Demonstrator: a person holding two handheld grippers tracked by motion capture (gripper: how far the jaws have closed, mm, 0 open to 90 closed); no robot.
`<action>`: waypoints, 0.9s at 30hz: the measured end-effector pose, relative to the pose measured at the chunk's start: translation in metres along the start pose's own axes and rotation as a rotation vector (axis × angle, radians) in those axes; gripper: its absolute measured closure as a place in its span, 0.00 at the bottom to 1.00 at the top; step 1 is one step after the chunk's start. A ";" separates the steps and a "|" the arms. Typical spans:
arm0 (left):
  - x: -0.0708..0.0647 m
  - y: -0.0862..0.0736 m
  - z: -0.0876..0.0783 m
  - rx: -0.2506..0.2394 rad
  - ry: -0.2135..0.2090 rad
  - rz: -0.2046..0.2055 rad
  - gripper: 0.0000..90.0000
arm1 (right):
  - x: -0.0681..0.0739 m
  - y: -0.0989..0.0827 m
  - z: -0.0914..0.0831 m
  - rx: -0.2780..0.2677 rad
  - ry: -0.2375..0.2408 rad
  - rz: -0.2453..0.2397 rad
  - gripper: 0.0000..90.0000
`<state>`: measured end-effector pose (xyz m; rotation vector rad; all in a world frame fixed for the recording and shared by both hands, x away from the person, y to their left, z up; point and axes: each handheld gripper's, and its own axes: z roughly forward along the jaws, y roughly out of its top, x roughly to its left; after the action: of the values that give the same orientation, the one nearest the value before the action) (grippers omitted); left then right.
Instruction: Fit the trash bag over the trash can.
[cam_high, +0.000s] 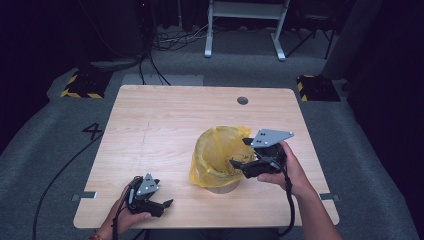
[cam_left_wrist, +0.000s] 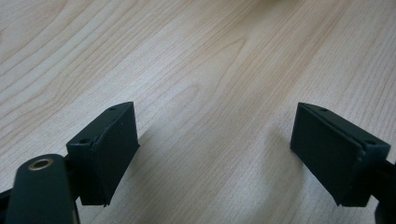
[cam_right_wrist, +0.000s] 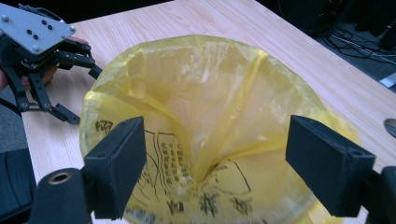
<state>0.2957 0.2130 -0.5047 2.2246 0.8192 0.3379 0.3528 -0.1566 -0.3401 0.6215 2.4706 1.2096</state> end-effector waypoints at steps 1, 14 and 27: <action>0.000 0.000 0.000 0.000 0.000 0.000 0.17 | 0.000 -0.002 -0.007 -0.004 -0.002 0.005 0.23; 0.000 0.000 0.000 0.000 0.000 0.000 0.17 | 0.005 -0.015 -0.037 -0.009 -0.079 -0.012 0.24; 0.000 0.000 0.000 0.000 0.000 0.000 0.17 | 0.013 -0.037 -0.050 0.038 -0.126 -0.025 0.23</action>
<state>0.2957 0.2130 -0.5047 2.2249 0.8190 0.3378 0.3096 -0.2033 -0.3414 0.6545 2.3943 1.0828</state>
